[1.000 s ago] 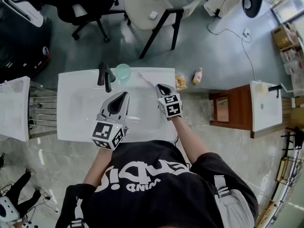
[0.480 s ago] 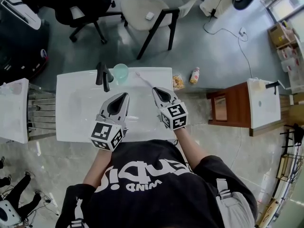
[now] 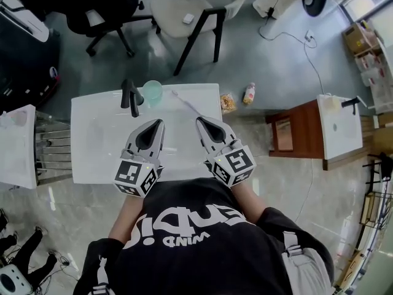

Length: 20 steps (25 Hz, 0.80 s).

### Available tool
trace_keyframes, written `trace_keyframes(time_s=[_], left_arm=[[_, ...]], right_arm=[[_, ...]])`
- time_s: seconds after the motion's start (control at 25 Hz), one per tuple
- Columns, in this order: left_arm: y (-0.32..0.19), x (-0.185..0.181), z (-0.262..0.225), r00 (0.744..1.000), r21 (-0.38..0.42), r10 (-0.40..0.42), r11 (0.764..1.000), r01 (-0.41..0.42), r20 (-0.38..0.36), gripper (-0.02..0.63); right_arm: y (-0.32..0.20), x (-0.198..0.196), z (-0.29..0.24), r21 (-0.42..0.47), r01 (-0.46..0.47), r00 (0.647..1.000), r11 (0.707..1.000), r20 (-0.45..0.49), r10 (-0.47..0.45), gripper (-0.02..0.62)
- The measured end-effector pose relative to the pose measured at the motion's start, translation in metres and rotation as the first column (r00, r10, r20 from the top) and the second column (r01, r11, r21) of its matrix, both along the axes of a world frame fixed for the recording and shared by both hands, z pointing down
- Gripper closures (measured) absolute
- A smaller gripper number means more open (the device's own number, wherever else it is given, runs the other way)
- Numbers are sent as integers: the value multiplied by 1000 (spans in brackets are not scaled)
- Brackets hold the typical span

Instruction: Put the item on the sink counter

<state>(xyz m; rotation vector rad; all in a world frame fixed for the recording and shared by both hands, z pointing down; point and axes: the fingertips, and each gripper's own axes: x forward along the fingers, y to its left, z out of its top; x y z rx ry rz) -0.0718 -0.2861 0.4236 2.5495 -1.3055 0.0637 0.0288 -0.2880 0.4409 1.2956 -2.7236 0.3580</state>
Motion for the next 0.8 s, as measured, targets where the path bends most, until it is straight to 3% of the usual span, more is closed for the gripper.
trace_keyframes(time_s=[0.48,0.8], left_arm=[[13,1,-8,1000,31,2,1000,-2,8,586],[14,-8,-7,999,50,-31,998,30,20,586]], right_arm=[[19,1,-17,76,8,1000,997,11,-9,577],[18,5,-12,77,-22,999,997,30,20,577]])
